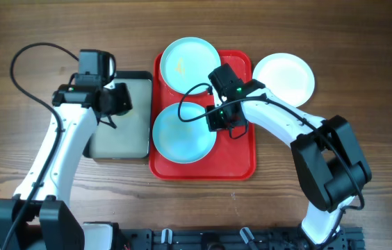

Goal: Clean dirty plates on tray and stack at the side

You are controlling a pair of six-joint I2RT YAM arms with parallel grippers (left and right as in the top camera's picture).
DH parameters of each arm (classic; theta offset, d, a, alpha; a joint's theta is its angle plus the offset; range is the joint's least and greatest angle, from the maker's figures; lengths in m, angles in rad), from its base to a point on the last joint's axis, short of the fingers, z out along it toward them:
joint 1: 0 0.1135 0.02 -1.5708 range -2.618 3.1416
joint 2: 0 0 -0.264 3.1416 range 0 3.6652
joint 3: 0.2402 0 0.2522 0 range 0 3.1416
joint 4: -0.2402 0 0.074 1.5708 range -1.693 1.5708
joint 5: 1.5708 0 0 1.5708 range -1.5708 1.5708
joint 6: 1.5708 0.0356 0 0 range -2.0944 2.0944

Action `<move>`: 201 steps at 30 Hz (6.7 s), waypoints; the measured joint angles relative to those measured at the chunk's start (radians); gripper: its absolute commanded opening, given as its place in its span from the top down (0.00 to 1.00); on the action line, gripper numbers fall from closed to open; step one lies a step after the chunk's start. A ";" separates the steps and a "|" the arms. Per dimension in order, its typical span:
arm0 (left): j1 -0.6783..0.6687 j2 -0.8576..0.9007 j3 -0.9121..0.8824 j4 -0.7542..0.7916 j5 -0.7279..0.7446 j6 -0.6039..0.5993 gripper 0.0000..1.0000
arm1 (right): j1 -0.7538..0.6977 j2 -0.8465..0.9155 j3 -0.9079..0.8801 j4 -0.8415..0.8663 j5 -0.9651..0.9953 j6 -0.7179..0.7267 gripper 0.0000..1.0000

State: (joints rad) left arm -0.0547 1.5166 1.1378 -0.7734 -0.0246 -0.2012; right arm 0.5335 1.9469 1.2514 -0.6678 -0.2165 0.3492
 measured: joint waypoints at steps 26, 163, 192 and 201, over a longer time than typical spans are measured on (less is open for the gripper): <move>0.024 0.019 -0.262 0.345 -0.016 0.111 0.54 | 0.000 0.000 0.000 0.000 0.000 0.000 0.96; 0.228 -0.164 -0.050 0.302 -0.020 0.038 0.00 | 0.358 -0.027 -0.021 1.424 0.483 -1.362 0.96; 0.228 -0.164 -0.050 0.301 -0.019 0.039 0.00 | 0.359 -0.028 -0.020 1.339 0.419 -1.219 0.96; 0.228 -0.164 -0.050 0.302 -0.020 0.039 0.00 | 0.351 -0.021 -0.019 1.002 0.402 -0.499 0.95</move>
State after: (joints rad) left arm 0.1734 1.3521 1.0874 -0.4717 -0.0444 -0.1627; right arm 0.8848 1.9255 1.2327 0.3344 0.1860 -0.1493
